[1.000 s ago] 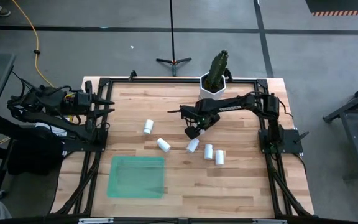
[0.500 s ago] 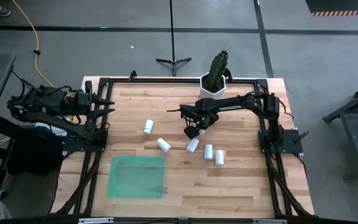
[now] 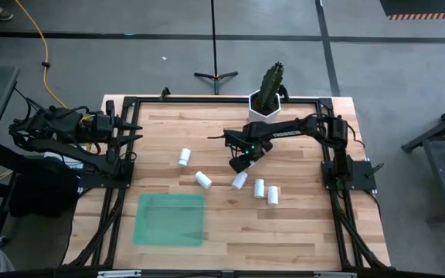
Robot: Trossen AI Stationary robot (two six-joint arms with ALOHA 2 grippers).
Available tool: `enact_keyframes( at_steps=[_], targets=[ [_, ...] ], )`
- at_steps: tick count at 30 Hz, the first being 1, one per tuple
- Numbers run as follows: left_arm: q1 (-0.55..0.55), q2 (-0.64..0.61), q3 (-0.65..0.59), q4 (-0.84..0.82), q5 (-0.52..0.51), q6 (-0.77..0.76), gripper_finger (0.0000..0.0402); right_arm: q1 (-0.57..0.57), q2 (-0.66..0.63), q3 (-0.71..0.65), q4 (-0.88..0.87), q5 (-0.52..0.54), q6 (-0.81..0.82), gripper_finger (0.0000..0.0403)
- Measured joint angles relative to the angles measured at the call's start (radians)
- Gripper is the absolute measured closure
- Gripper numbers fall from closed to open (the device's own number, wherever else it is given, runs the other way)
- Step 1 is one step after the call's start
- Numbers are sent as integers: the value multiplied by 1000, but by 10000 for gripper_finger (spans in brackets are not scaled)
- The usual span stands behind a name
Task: Pick and place pill bottles into a basket
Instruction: Put the white pill bottle into the green bin
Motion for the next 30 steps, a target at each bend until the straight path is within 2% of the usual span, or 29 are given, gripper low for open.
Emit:
enact_keyframes(
  at_steps=[19,30],
  targets=[
    [0,0,0,0,0,0,254,0,0,16,-45,-9,3,266],
    [0,0,0,0,0,0,254,0,0,256,-280,-31,-78,266]
  ],
)
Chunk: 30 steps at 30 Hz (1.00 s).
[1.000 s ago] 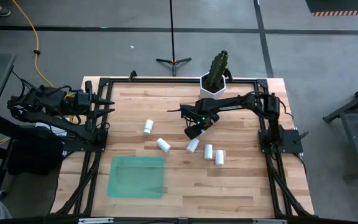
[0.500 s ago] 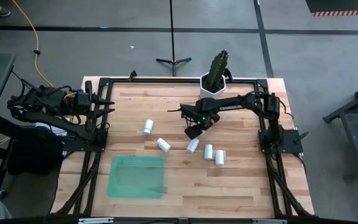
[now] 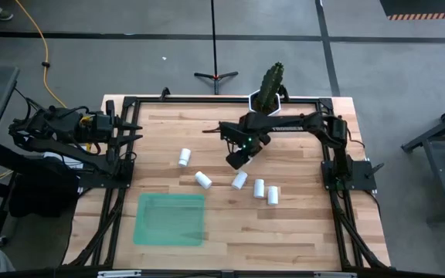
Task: Pick and place pill bottles into a basket
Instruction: Put the white pill bottle into the green bin
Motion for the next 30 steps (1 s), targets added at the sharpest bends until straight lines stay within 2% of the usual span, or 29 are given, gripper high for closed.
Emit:
enact_keyframes(
  at_steps=[8,13,17,22,26,30],
  targets=[
    [0,0,0,0,0,0,254,6,0,290,-197,-62,-101,266],
    [0,0,0,0,0,0,254,19,0,435,-198,-202,-115,267],
    [0,0,0,0,0,0,254,34,0,505,-91,-403,-105,267],
    [0,0,0,0,0,0,254,64,0,529,150,-627,19,268],
    [0,0,0,0,0,-5,254,91,0,509,313,-728,125,268],
    [0,0,0,0,1,-28,254,115,1,468,339,-788,194,268]
  ],
)
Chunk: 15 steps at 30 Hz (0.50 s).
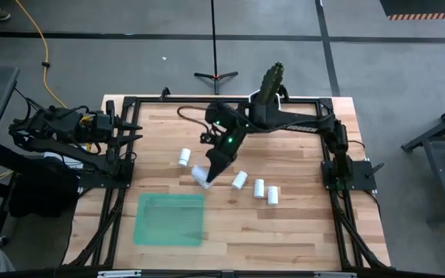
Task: Pick and place pill bottles into a basket
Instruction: Put the white pill bottle into the green bin
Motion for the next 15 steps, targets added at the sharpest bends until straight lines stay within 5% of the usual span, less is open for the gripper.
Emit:
enact_keyframes(
  at_steps=[15],
  targets=[
    [0,0,0,1,0,-2,254,106,-1,-119,-131,-191,44,268]
  ],
)
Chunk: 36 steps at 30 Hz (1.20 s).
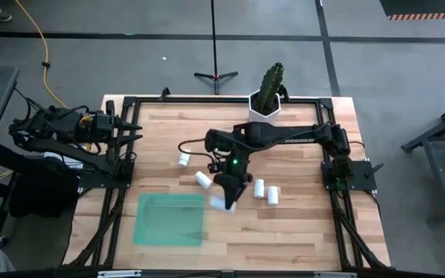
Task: Pick and place pill bottles into a basket
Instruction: Put the white pill bottle into the green bin
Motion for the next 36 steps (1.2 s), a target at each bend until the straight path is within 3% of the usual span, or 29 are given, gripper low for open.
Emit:
enact_keyframes(
  at_steps=[17,24,29,36],
  targets=[
    [0,0,0,10,0,0,254,48,44,0,-378,48,-149,268],
    [0,0,0,9,0,0,254,48,56,1,-418,69,-204,268],
    [0,0,0,9,0,0,254,48,56,1,-233,-4,-181,268],
    [0,0,0,6,0,-1,254,44,56,1,429,-163,31,268]
  ],
)
